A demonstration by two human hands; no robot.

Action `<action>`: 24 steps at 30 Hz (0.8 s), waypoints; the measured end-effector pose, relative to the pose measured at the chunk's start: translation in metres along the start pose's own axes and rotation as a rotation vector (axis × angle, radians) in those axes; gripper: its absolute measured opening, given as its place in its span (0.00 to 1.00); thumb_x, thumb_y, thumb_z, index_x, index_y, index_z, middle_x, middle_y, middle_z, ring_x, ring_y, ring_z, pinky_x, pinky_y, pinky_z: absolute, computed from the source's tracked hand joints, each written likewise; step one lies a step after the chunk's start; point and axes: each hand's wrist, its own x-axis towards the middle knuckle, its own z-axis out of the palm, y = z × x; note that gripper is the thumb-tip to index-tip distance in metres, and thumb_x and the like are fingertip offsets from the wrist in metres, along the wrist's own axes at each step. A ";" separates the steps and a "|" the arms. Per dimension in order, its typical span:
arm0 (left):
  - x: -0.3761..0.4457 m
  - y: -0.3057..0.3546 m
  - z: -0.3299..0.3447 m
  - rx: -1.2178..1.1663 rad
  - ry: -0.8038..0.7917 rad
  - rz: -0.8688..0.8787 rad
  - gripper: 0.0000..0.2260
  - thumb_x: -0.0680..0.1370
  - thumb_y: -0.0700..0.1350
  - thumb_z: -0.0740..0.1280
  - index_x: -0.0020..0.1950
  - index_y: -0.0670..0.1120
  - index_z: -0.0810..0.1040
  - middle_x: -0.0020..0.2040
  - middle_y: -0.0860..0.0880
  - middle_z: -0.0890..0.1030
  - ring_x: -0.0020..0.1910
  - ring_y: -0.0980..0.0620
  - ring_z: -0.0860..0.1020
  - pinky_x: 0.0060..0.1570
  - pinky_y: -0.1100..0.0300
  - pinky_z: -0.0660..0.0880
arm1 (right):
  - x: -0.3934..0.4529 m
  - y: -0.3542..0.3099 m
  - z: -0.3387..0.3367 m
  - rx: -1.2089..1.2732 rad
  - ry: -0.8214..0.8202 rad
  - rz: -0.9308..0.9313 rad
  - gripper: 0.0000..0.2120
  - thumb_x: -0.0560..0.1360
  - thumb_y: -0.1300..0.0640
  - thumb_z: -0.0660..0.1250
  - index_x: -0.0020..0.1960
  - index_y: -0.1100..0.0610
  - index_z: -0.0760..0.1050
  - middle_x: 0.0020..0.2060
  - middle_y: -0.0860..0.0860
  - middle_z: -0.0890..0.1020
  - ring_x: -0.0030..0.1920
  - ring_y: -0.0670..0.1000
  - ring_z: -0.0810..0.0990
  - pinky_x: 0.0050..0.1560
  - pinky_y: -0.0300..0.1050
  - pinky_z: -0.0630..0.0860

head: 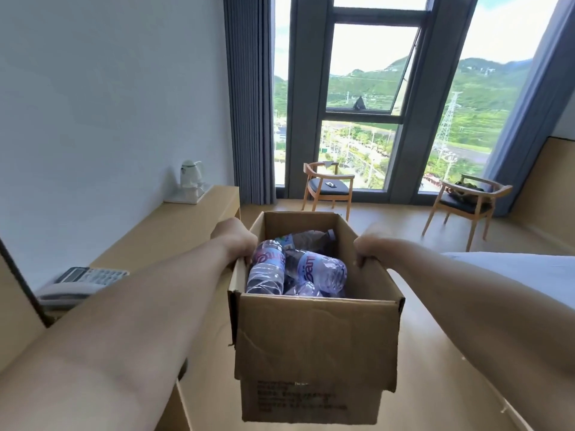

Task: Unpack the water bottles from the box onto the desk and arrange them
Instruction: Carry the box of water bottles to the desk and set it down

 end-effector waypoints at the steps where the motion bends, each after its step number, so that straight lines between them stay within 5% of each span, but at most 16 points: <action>1: 0.027 0.005 0.007 0.001 0.004 0.008 0.12 0.61 0.36 0.70 0.44 0.39 0.81 0.43 0.42 0.81 0.41 0.44 0.81 0.40 0.57 0.80 | 0.025 -0.008 0.003 -0.003 -0.002 0.001 0.16 0.54 0.67 0.81 0.35 0.62 0.76 0.30 0.58 0.80 0.16 0.54 0.76 0.15 0.41 0.71; 4: 0.109 0.019 0.028 0.014 -0.012 0.032 0.11 0.62 0.36 0.71 0.43 0.39 0.81 0.42 0.42 0.81 0.40 0.45 0.80 0.37 0.57 0.79 | 0.099 -0.031 0.015 0.012 -0.006 0.024 0.15 0.56 0.66 0.80 0.36 0.61 0.76 0.32 0.58 0.80 0.24 0.56 0.79 0.16 0.39 0.72; 9: 0.241 0.054 0.054 0.056 -0.099 0.085 0.08 0.60 0.35 0.73 0.37 0.41 0.79 0.37 0.45 0.79 0.33 0.48 0.78 0.24 0.62 0.68 | 0.216 -0.060 0.031 0.092 -0.001 0.090 0.11 0.54 0.67 0.79 0.34 0.60 0.79 0.28 0.56 0.80 0.21 0.51 0.78 0.17 0.35 0.70; 14: 0.354 0.092 0.078 0.050 -0.117 0.092 0.08 0.61 0.34 0.72 0.38 0.40 0.79 0.38 0.44 0.80 0.35 0.47 0.79 0.25 0.61 0.70 | 0.329 -0.093 0.036 0.154 -0.005 0.112 0.12 0.56 0.69 0.77 0.37 0.61 0.79 0.32 0.57 0.81 0.27 0.54 0.80 0.18 0.39 0.73; 20: 0.481 0.118 0.120 0.079 -0.101 0.028 0.08 0.61 0.34 0.72 0.38 0.40 0.79 0.38 0.44 0.80 0.34 0.47 0.79 0.25 0.60 0.72 | 0.466 -0.136 0.046 0.092 -0.029 0.070 0.10 0.57 0.68 0.77 0.35 0.63 0.77 0.29 0.59 0.80 0.19 0.53 0.77 0.15 0.41 0.71; 24: 0.564 0.130 0.159 0.109 -0.073 -0.020 0.08 0.60 0.35 0.72 0.36 0.40 0.79 0.39 0.44 0.80 0.36 0.46 0.79 0.27 0.60 0.72 | 0.561 -0.154 0.063 0.115 -0.078 0.040 0.11 0.59 0.70 0.77 0.37 0.63 0.76 0.32 0.60 0.80 0.25 0.56 0.79 0.15 0.39 0.70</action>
